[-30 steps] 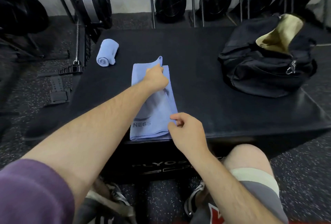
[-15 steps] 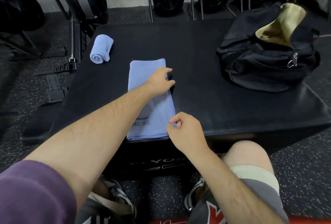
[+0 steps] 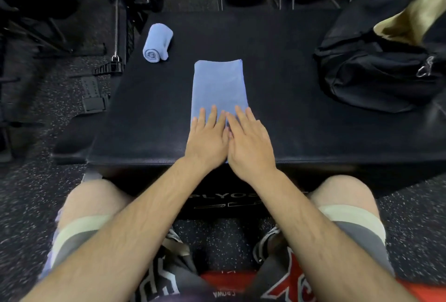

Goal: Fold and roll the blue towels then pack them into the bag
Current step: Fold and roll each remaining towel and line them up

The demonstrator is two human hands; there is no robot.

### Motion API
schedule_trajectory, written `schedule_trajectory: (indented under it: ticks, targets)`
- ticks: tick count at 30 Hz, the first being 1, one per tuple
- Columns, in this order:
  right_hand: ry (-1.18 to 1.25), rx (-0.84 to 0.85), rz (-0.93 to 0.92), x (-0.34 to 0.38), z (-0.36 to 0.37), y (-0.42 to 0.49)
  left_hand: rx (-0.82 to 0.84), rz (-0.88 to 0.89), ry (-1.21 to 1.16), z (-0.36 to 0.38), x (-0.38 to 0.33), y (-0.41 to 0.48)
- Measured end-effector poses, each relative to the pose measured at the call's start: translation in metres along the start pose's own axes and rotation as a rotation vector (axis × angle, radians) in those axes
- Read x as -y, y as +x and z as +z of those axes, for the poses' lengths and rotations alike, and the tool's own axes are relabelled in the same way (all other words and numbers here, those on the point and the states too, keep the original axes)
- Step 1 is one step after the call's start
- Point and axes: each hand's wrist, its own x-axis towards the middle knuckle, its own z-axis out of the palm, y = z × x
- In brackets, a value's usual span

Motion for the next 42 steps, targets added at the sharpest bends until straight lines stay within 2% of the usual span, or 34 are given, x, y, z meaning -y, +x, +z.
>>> schedule_trajectory:
  ticks: [3, 9, 13, 19, 21, 24, 26, 28, 33, 36, 38, 39, 42]
  targets:
    - [-0.05, 0.121, 0.018, -0.008, 0.01, 0.0, -0.05, 0.006, 0.001, 0.005, 0.012, -0.007]
    - [-0.078, 0.115, 0.046, -0.007, 0.009, 0.001, -0.044, -0.056, -0.037, 0.001, 0.024, -0.019]
    - [-0.143, 0.104, -0.018, 0.004, 0.005, 0.014, -0.049, 0.02, -0.056, -0.003, 0.015, -0.008]
    - [-0.013, 0.2, 0.036, -0.015, 0.009, 0.012, -0.031, -0.042, -0.111, -0.001, 0.032, -0.016]
    - [-0.012, 0.153, 0.057, -0.011, 0.009, 0.016, -0.07, -0.025, -0.11, -0.006, 0.032, -0.007]
    - [-0.037, 0.025, 0.024, 0.001, 0.006, 0.04, -0.225, 0.03, -0.06, -0.026, 0.027, 0.032]
    - [-0.037, 0.031, -0.031, 0.006, 0.004, 0.065, -0.191, 0.054, -0.038, -0.037, 0.025, 0.061]
    - [-0.056, 0.105, -0.049, 0.005, 0.004, 0.088, -0.091, 0.059, -0.009, -0.038, 0.029, 0.082]
    - [-0.033, 0.241, 0.059, -0.014, 0.014, 0.101, 0.009, -0.002, -0.036, -0.014, 0.049, 0.086]
    - [-0.06, 0.149, 0.076, -0.014, 0.021, 0.104, -0.062, -0.03, 0.027, -0.011, 0.045, 0.094]
    - [-0.095, 0.006, 0.044, -0.011, 0.018, 0.124, -0.135, 0.015, 0.064, -0.017, 0.041, 0.112]
    - [-0.094, -0.014, 0.026, -0.011, 0.014, 0.137, -0.135, 0.045, 0.046, -0.02, 0.04, 0.122]
    - [-0.125, 0.112, -0.061, -0.022, 0.015, 0.166, -0.043, 0.025, -0.042, -0.019, 0.047, 0.138]
